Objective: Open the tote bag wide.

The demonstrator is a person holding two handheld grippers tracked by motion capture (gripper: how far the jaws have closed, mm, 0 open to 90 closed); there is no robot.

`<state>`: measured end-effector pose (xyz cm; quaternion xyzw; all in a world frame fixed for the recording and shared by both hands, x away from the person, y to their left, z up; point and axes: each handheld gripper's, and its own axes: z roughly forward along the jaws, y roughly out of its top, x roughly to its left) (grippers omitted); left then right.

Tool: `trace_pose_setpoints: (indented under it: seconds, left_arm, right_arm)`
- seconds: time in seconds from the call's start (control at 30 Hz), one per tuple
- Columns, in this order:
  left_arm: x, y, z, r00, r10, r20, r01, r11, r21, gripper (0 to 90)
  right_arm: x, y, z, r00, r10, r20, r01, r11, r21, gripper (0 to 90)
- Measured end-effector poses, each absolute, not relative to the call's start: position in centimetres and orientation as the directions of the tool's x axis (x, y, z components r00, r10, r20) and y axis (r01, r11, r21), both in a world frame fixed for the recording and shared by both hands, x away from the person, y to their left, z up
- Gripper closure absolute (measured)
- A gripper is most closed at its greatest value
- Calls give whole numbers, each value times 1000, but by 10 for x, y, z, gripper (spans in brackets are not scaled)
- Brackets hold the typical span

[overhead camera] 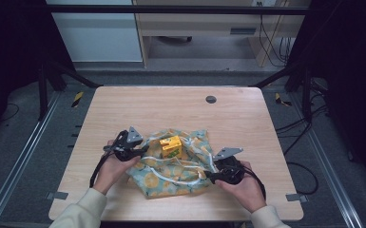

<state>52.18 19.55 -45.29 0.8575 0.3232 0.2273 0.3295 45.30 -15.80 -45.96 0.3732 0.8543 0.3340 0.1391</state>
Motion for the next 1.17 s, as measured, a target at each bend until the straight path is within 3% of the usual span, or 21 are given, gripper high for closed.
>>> trace_pose_setpoints:
  seconds: [0.03, 0.1, 0.13, 0.37, 0.67, 0.83, 0.93, 1.17]
  left_arm:
    - [518, 198, -443, 677, 717, 165, 391, -541, 745, 435]
    - [517, 200, -438, 675, 721, 160, 384, -527, 758, 410]
    - [514, 203, -428, 668, 727, 159, 367, -508, 779, 339]
    - [508, 234, -403, 611, 776, 156, 365, -451, 815, 214]
    - [499, 285, -408, 547, 828, 126, 445, -415, 794, 101]
    - [489, 312, -441, 532, 839, 109, 518, -425, 742, 61]
    - [486, 324, -458, 496, 862, 105, 543, -402, 737, 62]
    - [487, 335, -472, 470, 877, 98, 592, -396, 702, 66]
  right_arm:
    - [452, -161, -449, -680, 733, -2, 520, 484, 703, 318]
    - [452, -162, -445, -678, 735, -9, 511, 480, 713, 287]
    - [452, -166, -432, -669, 744, -13, 491, 455, 743, 227]
    - [458, -190, -407, -590, 807, -19, 476, 366, 799, 142]
    - [465, -224, -417, -500, 865, -31, 517, 327, 792, 72]
    - [476, -238, -446, -397, 918, 8, 584, 246, 774, 73]
    - [479, -241, -467, -340, 940, -12, 626, 235, 744, 100]
    - [467, -246, -481, -320, 947, -11, 663, 232, 712, 98]
